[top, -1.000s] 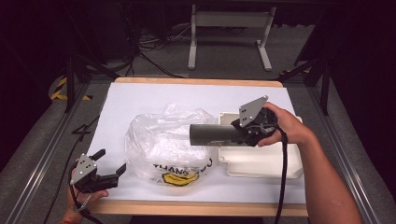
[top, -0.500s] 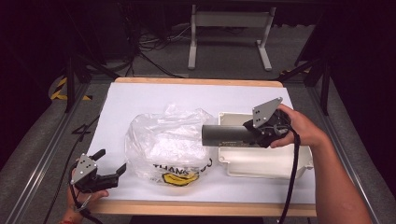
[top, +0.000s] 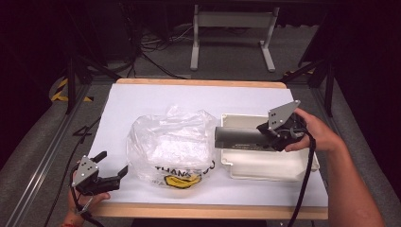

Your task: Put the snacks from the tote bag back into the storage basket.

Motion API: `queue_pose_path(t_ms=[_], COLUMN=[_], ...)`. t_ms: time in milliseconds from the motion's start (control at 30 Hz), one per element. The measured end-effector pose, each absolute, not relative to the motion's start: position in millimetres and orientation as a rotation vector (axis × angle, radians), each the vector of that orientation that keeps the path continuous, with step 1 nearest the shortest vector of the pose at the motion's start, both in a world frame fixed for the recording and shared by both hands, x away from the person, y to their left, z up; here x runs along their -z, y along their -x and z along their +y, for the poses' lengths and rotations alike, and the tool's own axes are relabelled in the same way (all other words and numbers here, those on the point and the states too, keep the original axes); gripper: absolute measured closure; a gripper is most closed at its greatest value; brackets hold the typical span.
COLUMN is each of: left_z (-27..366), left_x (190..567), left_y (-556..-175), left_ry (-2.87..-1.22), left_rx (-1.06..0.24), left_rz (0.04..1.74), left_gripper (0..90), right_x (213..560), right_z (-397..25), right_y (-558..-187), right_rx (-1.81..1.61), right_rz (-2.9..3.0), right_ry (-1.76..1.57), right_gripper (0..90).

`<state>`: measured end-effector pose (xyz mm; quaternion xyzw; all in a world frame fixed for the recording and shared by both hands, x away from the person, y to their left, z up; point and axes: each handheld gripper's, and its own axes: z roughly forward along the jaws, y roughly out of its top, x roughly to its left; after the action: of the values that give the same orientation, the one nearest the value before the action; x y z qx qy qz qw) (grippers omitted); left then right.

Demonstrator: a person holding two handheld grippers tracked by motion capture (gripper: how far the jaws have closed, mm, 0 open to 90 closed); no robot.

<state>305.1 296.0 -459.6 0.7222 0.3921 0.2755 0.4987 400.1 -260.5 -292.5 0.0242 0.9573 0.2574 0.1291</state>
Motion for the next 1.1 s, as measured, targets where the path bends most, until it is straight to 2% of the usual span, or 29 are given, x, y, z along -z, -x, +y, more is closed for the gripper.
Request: queue_pose_path(t_ms=[567, 1100], left_z=[295, 295], left_x=[460, 460], left_y=[-306, -306], left_ry=[-1.748, -1.755], left_rx=[-0.665, -0.663], left_rz=[0.954, 0.956], left_gripper=[6.5, 6.5], right_x=[293, 311], right_z=[-294, -297], right_y=[-394, -399], right_rx=[-0.762, -0.699], right_rz=[2.768, 2.827], right_ry=[-0.132, -0.133], right_gripper=[43.1, 43.1])
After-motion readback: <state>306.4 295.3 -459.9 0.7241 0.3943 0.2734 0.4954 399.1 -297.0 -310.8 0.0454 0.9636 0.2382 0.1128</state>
